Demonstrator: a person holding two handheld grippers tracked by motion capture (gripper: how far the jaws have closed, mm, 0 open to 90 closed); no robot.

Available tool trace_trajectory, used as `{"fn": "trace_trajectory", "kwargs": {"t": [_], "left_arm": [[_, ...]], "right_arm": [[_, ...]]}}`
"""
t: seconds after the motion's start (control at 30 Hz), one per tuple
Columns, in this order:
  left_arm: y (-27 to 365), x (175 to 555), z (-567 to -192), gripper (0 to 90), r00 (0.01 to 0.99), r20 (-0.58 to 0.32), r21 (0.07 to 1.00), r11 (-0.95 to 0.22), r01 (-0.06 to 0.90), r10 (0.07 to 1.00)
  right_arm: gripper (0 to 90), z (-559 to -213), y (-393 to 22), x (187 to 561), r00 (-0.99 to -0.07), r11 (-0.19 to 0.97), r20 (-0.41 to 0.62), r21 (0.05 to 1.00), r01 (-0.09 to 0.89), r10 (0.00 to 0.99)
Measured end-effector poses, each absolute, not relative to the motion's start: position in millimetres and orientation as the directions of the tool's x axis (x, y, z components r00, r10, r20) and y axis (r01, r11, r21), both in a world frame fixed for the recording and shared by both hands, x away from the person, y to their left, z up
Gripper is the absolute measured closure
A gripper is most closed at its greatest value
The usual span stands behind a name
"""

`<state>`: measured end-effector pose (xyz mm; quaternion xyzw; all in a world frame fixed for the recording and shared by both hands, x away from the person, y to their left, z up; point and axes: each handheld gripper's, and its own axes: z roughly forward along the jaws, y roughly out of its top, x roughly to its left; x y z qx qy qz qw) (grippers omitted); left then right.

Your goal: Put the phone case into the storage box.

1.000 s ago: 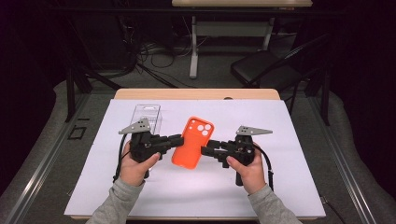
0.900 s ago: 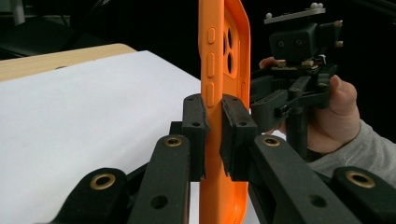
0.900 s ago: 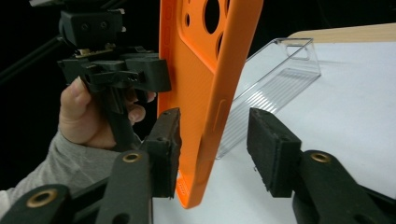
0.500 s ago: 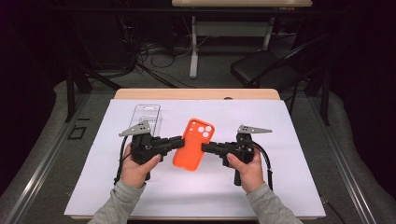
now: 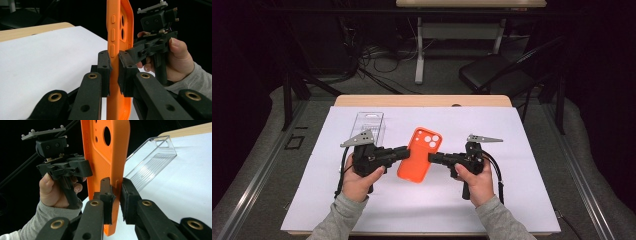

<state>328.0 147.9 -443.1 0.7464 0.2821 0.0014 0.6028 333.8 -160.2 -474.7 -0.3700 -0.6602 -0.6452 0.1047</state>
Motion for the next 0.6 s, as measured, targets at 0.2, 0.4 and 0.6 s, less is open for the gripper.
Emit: {"fn": "trace_trajectory", "kwargs": {"t": [0.2, 0.4, 0.6], "left_arm": [[146.8, 328.5, -442.9, 81.2, 0.844, -0.338, 0.901, -0.114, 0.418, 0.417], [146.9, 329.0, -443.8, 81.1, 0.841, -0.341, 0.901, -0.108, 0.420, 0.419], [145.7, 330.1, -444.6, 81.0, 0.841, -0.344, 0.899, -0.111, 0.423, 0.417]], "right_arm": [[81.4, -474.0, -161.6, 332.6, -0.704, -0.107, 0.612, 0.776, 0.621, 0.360], [81.4, -473.9, -161.3, 332.6, -0.703, -0.110, 0.612, 0.777, 0.620, 0.362], [81.5, -474.8, -162.0, 332.5, -0.698, -0.116, 0.615, 0.775, 0.621, 0.367]]}}
